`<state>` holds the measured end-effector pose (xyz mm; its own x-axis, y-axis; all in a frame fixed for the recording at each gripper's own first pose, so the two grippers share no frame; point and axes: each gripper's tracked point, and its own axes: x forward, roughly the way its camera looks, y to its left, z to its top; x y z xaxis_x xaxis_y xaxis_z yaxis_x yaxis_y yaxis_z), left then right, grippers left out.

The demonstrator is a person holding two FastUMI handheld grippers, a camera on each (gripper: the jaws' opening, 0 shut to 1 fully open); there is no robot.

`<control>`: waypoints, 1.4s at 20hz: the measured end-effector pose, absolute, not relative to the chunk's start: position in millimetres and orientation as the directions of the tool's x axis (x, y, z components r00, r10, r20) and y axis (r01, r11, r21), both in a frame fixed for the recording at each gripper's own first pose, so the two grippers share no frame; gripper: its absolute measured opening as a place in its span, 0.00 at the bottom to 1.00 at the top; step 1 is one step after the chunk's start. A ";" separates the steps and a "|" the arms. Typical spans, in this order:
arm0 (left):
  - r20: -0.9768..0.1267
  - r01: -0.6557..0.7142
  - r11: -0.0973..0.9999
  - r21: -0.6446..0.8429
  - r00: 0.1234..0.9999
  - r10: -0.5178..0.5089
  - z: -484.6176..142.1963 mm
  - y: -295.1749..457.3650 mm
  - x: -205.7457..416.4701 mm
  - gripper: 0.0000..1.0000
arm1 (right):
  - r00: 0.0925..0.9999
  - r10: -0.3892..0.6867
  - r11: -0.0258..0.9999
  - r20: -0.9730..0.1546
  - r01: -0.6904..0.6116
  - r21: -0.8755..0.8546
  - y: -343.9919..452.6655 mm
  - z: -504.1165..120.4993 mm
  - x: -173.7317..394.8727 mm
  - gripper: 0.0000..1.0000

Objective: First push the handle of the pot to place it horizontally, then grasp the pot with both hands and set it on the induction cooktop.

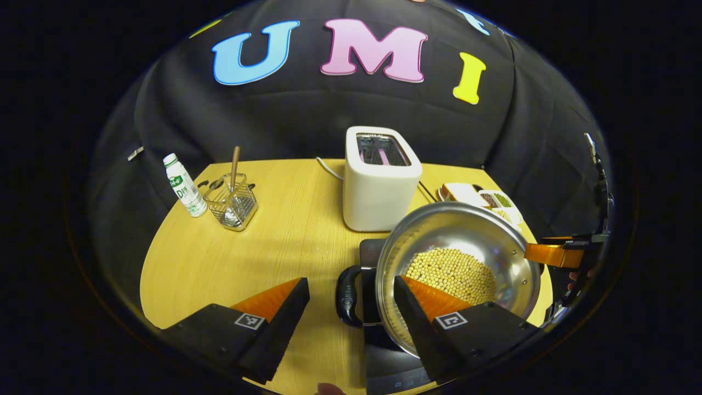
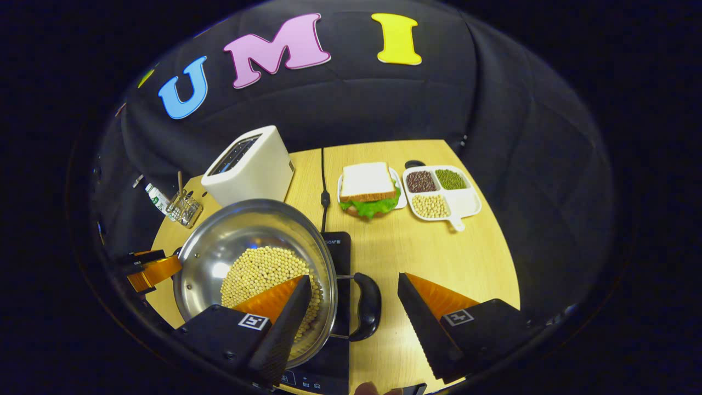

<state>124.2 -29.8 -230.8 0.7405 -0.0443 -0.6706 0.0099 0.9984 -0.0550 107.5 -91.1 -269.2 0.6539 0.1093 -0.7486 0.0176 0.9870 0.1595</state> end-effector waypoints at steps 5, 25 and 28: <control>-0.532 -0.021 0.996 -0.091 0.846 -0.030 -172.9 -27.1 115.9 0.96 | 0.776 0.076 0.992 -0.626 0.002 0.123 -94.7 -206.1 107.1 0.99; -0.157 -0.001 1.000 0.009 0.988 0.002 -13.5 -14.9 50.5 0.95 | 0.976 0.029 0.996 -0.215 -0.009 0.094 -77.4 -19.0 58.0 0.98; -0.110 0.005 1.000 0.019 0.994 -0.003 5.7 -14.9 43.9 0.95 | 0.985 0.030 0.994 -0.167 -0.012 0.110 -71.4 0.1 51.5 0.98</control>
